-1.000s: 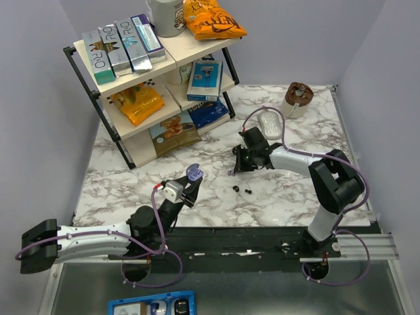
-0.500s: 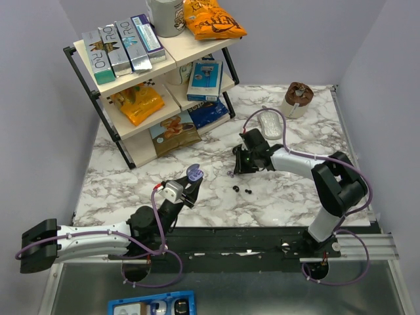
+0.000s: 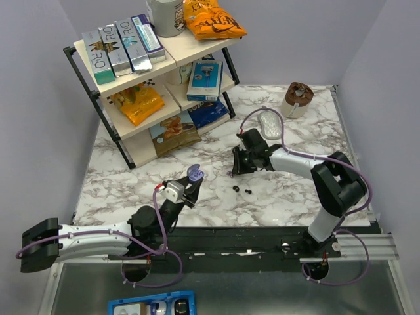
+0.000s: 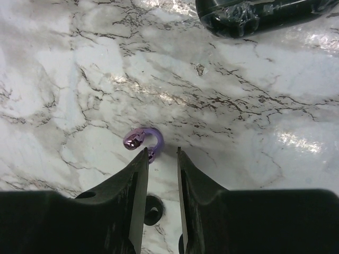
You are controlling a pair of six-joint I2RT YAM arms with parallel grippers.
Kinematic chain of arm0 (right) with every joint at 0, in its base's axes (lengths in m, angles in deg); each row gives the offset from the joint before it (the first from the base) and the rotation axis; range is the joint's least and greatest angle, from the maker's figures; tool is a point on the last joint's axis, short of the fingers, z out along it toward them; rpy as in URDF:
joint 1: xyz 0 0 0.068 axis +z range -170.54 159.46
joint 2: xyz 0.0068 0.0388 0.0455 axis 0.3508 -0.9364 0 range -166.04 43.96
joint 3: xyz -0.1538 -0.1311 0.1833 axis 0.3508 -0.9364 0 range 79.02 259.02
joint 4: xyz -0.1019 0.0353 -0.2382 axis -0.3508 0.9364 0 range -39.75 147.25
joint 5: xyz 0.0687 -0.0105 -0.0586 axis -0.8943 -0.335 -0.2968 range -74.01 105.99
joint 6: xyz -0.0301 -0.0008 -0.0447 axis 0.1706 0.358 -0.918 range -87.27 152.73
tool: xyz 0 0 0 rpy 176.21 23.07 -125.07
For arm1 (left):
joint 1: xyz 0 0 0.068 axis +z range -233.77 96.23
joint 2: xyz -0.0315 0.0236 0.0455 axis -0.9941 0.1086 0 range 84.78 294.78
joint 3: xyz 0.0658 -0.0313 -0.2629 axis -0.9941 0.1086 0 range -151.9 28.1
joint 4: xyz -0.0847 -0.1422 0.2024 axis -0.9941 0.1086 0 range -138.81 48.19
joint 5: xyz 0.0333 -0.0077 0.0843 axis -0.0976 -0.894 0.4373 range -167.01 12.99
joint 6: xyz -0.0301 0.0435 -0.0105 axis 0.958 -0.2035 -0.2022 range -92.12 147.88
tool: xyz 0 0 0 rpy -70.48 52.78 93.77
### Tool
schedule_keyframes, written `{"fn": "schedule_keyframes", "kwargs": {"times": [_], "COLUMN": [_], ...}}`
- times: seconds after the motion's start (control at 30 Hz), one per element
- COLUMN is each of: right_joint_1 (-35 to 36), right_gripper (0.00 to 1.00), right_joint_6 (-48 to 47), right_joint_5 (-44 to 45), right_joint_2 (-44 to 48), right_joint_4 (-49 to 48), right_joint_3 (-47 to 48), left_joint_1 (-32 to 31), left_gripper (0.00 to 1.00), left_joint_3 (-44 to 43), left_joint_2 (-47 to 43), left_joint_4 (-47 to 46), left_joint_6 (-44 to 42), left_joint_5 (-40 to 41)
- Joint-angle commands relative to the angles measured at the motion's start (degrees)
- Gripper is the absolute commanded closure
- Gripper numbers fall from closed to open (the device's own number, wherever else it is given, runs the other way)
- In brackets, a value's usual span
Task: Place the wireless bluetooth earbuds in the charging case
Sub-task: Pick up the earbud from the center of the board.
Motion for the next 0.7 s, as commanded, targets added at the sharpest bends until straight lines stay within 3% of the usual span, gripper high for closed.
{"fn": "schedule_keyframes", "kwargs": {"times": [0.0, 0.5, 0.67], "right_joint_1": [0.9, 1.1, 1.3], "right_gripper": [0.63, 0.63, 0.72], "right_joint_6": [-1.4, -1.6, -2.4], "right_joint_5": [-1.4, -0.8, -1.3], "right_joint_2": [-1.7, -6.1, -6.4], "right_joint_4": [-0.2, 0.7, 0.8], "right_joint_3": [1.6, 4.2, 3.7], "left_joint_1": [-0.4, -0.5, -0.5], "left_gripper": [1.00, 1.00, 1.00], "left_joint_3": [0.8, 1.2, 1.5], "left_joint_2": [0.8, 0.2, 0.0], "left_joint_4": [-2.8, -2.4, -2.4], "left_joint_6": [0.3, 0.3, 0.3], "left_joint_5": [1.2, 1.5, 1.6]}}
